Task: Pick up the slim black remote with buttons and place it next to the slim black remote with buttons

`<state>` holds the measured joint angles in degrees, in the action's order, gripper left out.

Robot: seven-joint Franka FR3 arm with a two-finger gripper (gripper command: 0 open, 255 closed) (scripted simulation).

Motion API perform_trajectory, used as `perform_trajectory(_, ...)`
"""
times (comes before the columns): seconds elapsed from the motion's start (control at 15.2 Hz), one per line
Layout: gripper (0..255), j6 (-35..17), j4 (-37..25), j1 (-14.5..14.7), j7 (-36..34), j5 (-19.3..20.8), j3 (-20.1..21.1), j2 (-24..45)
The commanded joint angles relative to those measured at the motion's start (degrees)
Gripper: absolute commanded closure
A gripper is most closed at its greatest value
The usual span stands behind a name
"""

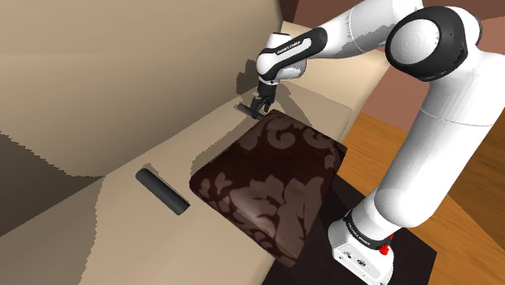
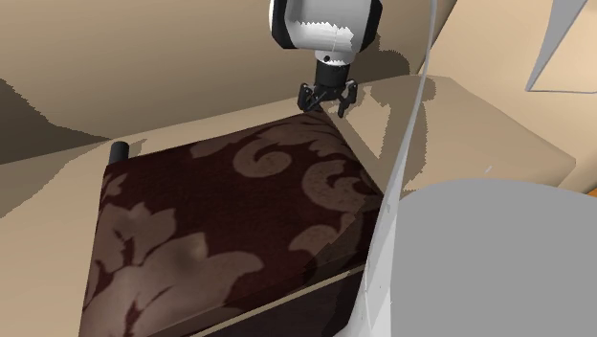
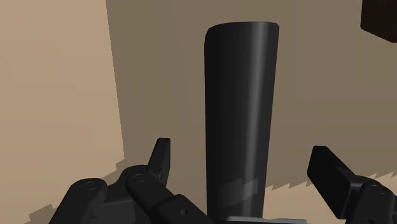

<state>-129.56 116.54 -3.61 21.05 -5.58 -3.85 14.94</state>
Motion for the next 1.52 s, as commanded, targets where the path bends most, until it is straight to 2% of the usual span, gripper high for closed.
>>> perform_trajectory(0.0,255,0.0,0.0,0.0,0.0,0.0,0.0,0.0)
perform_trajectory(0.59,255,0.0,0.0,0.0,0.0,0.0,0.0,0.0)
perform_trajectory(1.45,255,8.9,-3.8,0.1,-1.0,0.9,-0.3,-5.1)
